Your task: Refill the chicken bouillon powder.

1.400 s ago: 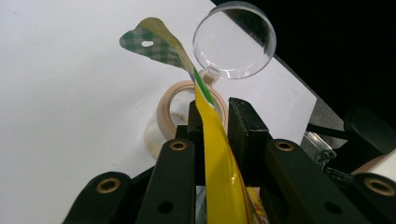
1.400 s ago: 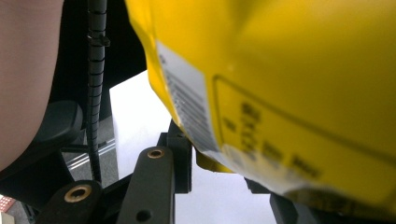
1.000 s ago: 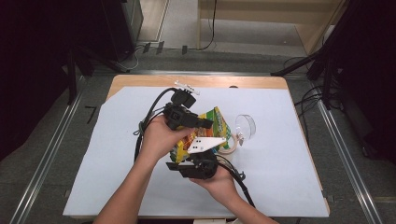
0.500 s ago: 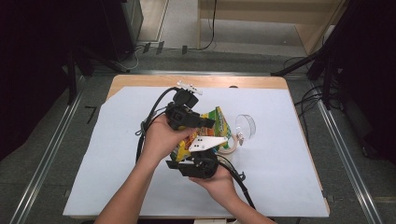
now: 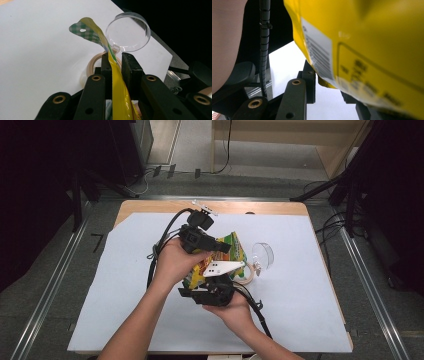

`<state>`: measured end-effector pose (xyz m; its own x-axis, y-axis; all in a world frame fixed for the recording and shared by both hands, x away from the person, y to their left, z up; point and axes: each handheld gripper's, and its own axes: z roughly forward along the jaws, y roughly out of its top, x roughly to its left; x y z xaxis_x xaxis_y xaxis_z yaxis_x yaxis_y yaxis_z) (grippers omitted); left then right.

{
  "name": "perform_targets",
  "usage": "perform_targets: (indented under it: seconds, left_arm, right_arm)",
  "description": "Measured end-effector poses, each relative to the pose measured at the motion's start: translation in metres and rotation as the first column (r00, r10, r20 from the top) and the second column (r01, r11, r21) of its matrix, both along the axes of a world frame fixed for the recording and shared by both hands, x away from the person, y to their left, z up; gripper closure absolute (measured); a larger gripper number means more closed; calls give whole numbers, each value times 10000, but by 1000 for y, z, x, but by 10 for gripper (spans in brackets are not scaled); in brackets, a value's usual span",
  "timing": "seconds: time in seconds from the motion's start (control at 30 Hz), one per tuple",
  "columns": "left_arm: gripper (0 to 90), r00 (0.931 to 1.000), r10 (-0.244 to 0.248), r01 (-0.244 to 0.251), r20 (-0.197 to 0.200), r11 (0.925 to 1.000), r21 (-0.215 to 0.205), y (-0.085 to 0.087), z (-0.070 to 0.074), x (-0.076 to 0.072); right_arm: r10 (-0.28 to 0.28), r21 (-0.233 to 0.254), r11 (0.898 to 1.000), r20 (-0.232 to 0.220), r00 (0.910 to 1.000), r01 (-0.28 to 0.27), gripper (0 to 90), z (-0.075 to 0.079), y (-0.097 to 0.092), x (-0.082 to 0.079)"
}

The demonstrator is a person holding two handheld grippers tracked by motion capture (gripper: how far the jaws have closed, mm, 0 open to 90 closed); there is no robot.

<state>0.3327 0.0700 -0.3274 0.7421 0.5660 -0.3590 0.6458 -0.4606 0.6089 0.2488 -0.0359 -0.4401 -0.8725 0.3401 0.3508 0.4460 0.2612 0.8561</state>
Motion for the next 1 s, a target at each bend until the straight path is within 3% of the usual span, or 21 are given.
perform_targets:
  seconds: [0.23,0.5,0.73,1.0]
  left_arm:
    - [809,9996,30,-30,-279,10000,12,1,0,3]
    - [808,9999,72,-71,-94,9999,133,0,2,0]
    - [808,9999,81,-77,-128,9995,310,-3,3,1]
    - [807,9997,64,-59,-246,9998,209,-2,3,3]
  right_arm:
    - [118,-111,9999,95,9999,-117,712,1,0,1]
    - [130,-173,9998,316,9994,-125,721,1,0,-1]
    - [165,-23,9999,168,9997,-165,722,2,-1,1]
    - [139,-51,9999,157,9998,-138,722,2,0,1]
